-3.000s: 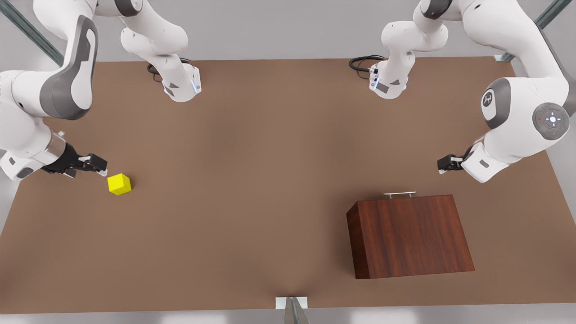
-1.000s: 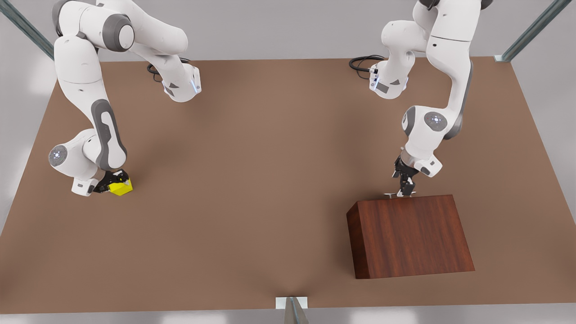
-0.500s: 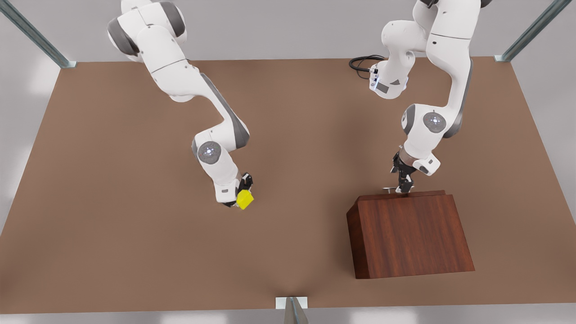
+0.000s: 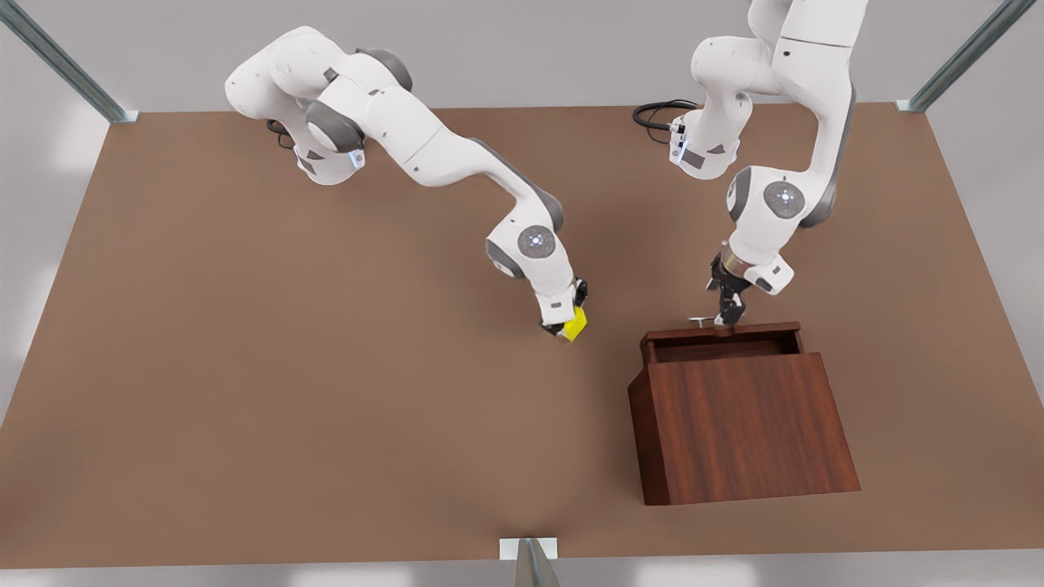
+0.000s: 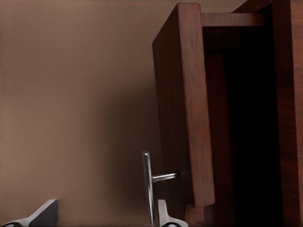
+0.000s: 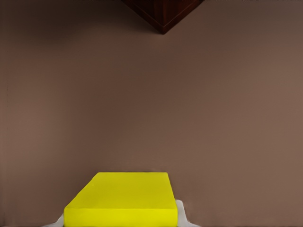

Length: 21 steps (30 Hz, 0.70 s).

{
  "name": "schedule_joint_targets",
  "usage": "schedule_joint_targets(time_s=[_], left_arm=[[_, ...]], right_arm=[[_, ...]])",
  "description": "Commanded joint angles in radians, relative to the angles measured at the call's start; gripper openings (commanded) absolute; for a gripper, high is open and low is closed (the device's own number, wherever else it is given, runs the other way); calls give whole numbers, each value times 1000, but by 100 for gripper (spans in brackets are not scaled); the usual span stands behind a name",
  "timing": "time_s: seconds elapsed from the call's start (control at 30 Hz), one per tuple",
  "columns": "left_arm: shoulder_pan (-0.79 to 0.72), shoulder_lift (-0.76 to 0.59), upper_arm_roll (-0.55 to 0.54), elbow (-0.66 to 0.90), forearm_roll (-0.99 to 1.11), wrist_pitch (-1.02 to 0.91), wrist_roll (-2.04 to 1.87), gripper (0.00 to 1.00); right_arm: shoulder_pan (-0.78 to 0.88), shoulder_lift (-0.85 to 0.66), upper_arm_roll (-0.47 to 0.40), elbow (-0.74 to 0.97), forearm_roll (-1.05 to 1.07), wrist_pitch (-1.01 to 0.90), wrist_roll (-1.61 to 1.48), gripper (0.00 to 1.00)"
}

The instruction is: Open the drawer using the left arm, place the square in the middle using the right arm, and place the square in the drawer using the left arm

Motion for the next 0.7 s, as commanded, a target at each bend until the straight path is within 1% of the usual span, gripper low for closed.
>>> schedule_joint_targets(time_s=[0.0, 0.03, 0.07, 0.1, 0.17, 0.27, 0.33, 0.37, 0.43, 0.47, 0.5, 0.57, 0.6, 0.63, 0.67], left_arm=[[18, -2, 0, -3, 0, 0, 0, 100], [18, -4, -2, -7, 0, -2, 0, 100], [18, -14, 0, -21, -1, -2, -2, 100], [18, -25, -2, -27, 0, -2, -2, 100], [18, -27, 0, -37, 0, -3, -3, 100], [18, -68, -2, -66, 0, -20, -8, 100], [18, -79, -2, -67, 0, -37, -8, 100], [18, -83, -2, -67, 0, -40, -8, 100], [-5, -97, -2, -87, 0, -43, -21, 100], [-11, -99, -2, -89, 0, -45, -40, 100], [-17, -105, -2, -95, 0, -48, -51, 100], [-28, -113, -2, -101, 0, -48, -55, 100], [-30, -120, -2, -103, 0, -58, -64, 100], [-34, -134, -2, -104, 0, -78, -68, 100], [-39, -140, -2, -115, 0, -81, -69, 100]], right_arm=[[0, 0, 0, -1, -2, 0, 2, 68], [9, 3, 0, 1, -2, 1, 2, 70], [9, 5, -5, -2, -11, 0, 0, 80], [9, 3, -8, -5, -60, 0, 0, 94], [8, -5, -9, -11, -105, -5, -3, 100], [3, -34, -12, -43, -149, -14, -3, 100], [3, -67, -14, -96, -152, -14, -4, 100], [3, -92, -37, -137, -154, -16, -12, 100], [6, -118, -46, -168, -151, -16, -32, 100], [3, -161, -61, -203, -151, -17, -32, 100], [-4, -241, -83, -272, -151, -19, -55, 100], [-69, -432, -89, -396, -151, -106, -107, 100], [-112, -528, -97, -409, -149, -219, -104, 100], [-182, -638, -112, -413, -149, -373, -101, 100], [-270, -722, -118, -413, -149, -470, -101, 100]])
